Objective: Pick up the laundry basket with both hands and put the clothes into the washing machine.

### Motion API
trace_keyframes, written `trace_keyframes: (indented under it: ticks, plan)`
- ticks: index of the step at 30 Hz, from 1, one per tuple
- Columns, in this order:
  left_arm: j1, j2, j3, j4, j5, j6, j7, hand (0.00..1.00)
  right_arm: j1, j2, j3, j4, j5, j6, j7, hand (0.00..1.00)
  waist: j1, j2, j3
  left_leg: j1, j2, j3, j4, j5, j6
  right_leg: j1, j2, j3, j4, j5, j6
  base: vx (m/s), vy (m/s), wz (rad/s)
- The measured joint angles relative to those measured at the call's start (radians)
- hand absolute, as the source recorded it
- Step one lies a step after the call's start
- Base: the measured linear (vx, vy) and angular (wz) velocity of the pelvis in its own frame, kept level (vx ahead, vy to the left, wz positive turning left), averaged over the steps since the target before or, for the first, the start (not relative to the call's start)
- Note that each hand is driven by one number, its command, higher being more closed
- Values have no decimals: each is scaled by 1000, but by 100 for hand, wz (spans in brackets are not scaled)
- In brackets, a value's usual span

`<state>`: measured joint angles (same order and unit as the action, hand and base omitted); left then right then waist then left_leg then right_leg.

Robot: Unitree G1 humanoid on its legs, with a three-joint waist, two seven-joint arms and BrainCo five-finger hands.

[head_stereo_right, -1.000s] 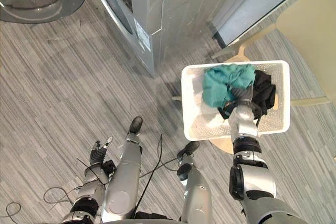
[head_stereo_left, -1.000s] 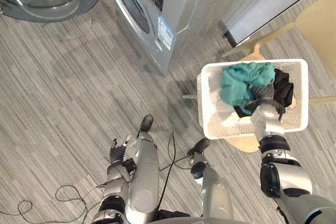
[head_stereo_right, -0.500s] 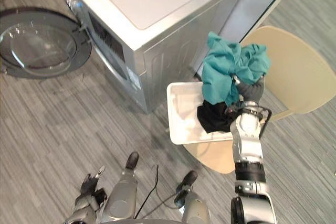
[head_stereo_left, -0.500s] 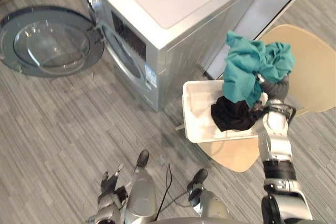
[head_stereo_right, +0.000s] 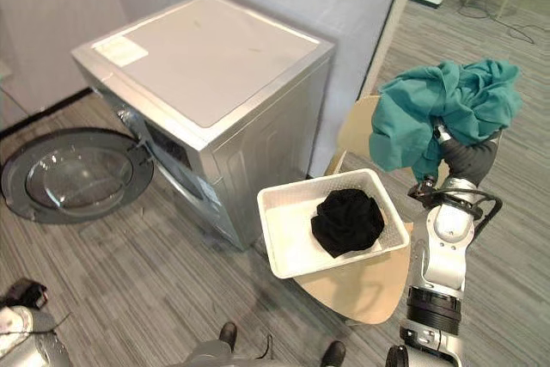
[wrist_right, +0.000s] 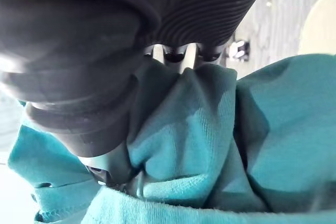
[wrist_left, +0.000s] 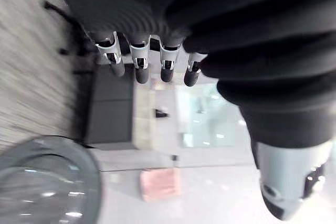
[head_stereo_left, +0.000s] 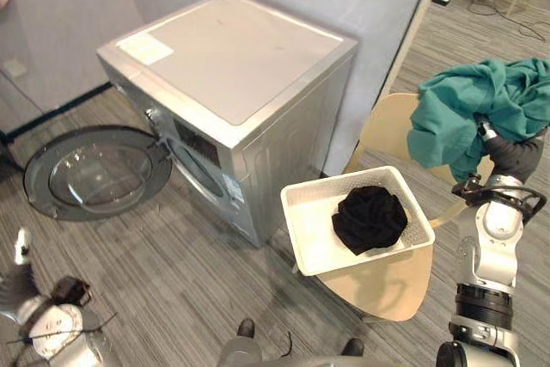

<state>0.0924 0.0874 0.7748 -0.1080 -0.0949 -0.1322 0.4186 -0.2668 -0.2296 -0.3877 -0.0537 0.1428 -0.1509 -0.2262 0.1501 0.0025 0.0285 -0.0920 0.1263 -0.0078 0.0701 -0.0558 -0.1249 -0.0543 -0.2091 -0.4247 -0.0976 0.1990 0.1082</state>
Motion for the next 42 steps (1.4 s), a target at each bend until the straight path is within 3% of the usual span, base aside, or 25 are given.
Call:
trace_keyframes:
  ticks: [3, 7, 12, 14, 16, 19, 26, 42]
  plan:
    - [-79, 38, -101, -60, 71, -3, 21, 0, -30, -29, 34, -1, 4, 0, 14, 100, -11, 16, -10, 17, 1, 26, -1, -4, 0, -1, 1, 25, -1, 8, -5, -10, 13, -25]
    - [-160, 68, -305, -138, 108, -8, 6, 0, -89, -31, 73, -31, 13, 0, 16, 100, -31, 17, -11, 38, 2, 50, -2, -7, 0, 1, 2, 54, -1, 16, -6, -22, 13, -20]
    - [-215, 74, -578, -176, 85, -14, -90, 0, -140, -3, 152, -66, 51, -2, 35, 100, -58, 23, -15, 61, 2, 77, -2, -9, 1, 5, 3, 82, -1, 21, -8, -24, 12, -16]
    - [-246, 74, -709, -175, 43, -14, -162, 0, -141, 22, 189, -89, 63, -2, 40, 100, -64, 24, -15, 74, 4, 95, -2, -13, 0, 4, 6, 101, -1, 23, -9, -30, 11, -22]
    - [-269, 73, -784, -159, 27, -14, -202, 0, -143, 41, 212, -96, 65, -3, 55, 100, -80, 25, -16, 78, 5, 100, -1, -15, 0, 4, 7, 108, -1, 25, -12, -24, 10, -13]
    - [-312, 72, -870, -79, 27, -12, -249, 0, -155, 69, 253, -97, 88, -3, 58, 100, -82, 26, -16, 94, 13, 132, -1, -20, -6, -5, 18, 141, -1, 30, -19, -32, 5, -31]
    - [-384, 54, -970, 49, -28, 18, -324, 0, -185, 110, 333, -97, 112, -8, 83, 100, -112, 40, -24, 100, 26, 161, -1, -25, -14, -26, 34, 178, -1, 36, -25, -17, -6, -17]
    - [-571, 15, -1079, 119, -92, 30, -308, 0, -161, 183, 467, -97, 132, -7, 141, 100, -134, 45, -27, 99, 33, 169, -4, -27, -15, -30, 42, 183, -1, 41, -21, -1, -2, -1]
